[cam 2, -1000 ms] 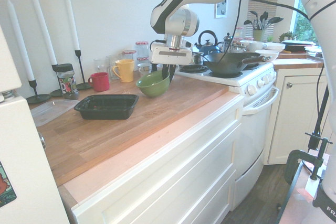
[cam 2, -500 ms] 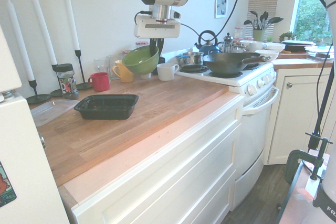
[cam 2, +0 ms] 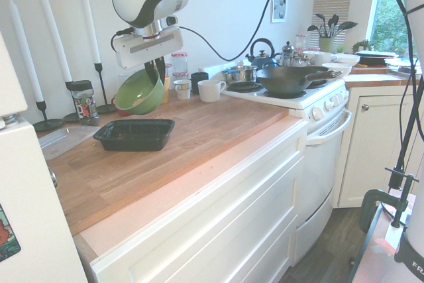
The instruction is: Pour the cereal into the box
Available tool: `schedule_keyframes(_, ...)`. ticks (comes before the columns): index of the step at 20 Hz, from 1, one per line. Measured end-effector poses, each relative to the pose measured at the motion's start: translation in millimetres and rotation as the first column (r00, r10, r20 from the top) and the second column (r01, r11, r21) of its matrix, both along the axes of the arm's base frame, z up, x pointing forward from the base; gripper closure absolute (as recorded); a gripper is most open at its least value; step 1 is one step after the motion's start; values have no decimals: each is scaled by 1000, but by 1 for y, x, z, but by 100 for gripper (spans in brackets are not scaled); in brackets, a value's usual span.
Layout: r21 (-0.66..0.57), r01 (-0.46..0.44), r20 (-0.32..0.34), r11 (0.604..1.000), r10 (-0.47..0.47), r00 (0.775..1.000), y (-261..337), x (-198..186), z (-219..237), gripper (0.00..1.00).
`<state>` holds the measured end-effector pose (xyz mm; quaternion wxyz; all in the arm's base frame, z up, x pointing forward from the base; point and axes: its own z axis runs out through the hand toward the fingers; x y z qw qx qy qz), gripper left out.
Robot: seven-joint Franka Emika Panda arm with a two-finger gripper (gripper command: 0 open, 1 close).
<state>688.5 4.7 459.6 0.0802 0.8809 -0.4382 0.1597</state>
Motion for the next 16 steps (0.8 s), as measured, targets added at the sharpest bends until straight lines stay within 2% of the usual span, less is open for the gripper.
schedule_keyframes(4, -139, -20, 12, 990, 22, 1000, 1, 2, -3, 100)
schedule_keyframes(7, -275, -59, 28, 960, 69, 997, 8, 3, -3, 100)
schedule_keyframes(12, -439, -143, 9, 887, 164, 986, 30, 3, -8, 100)
schedule_keyframes(16, -551, -200, -22, 810, 226, 974, 46, 3, -16, 100)
